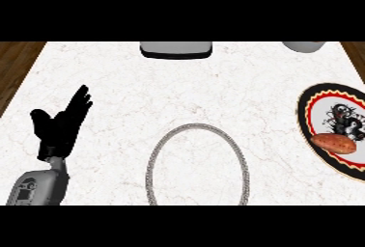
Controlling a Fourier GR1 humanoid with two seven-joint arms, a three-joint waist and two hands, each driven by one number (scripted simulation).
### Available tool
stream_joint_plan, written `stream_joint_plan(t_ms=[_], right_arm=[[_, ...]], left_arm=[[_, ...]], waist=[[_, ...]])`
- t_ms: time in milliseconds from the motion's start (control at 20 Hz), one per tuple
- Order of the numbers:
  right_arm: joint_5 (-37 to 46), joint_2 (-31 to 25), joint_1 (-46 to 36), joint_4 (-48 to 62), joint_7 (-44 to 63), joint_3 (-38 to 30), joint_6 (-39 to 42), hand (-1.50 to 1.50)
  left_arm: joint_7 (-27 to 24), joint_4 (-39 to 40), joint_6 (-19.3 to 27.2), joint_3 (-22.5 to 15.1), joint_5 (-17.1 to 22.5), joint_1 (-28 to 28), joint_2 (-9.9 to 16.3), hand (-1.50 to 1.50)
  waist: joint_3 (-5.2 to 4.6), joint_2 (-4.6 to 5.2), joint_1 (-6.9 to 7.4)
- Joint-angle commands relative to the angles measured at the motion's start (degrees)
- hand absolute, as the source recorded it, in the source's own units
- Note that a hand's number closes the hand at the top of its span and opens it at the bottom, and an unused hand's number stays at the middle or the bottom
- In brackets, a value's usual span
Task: Pick the sweet potato from the placemat and place it in the plate
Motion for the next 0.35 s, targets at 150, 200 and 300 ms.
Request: stream_joint_plan(t_ms=[150,200,300], right_arm=[[1.5,-0.3,0.4,3.9,-9.7,1.2,6.4,-1.5],[1.5,-2.4,0.1,4.2,-9.5,1.0,7.0,-1.5],[1.5,-1.7,2.1,4.2,-11.7,1.3,7.2,-1.5]], left_arm=[[0.0,1.0,-0.5,-0.5,0.1,-0.8,-0.6,0.0],[-0.7,0.3,-0.6,-0.8,-0.1,0.4,-0.7,0.0],[-0.8,1.2,-0.1,-0.4,-0.2,-0.7,-0.6,0.0]], waist=[[0.15,0.31,0.92],[0.18,0.29,1.21],[0.2,0.29,0.42]])
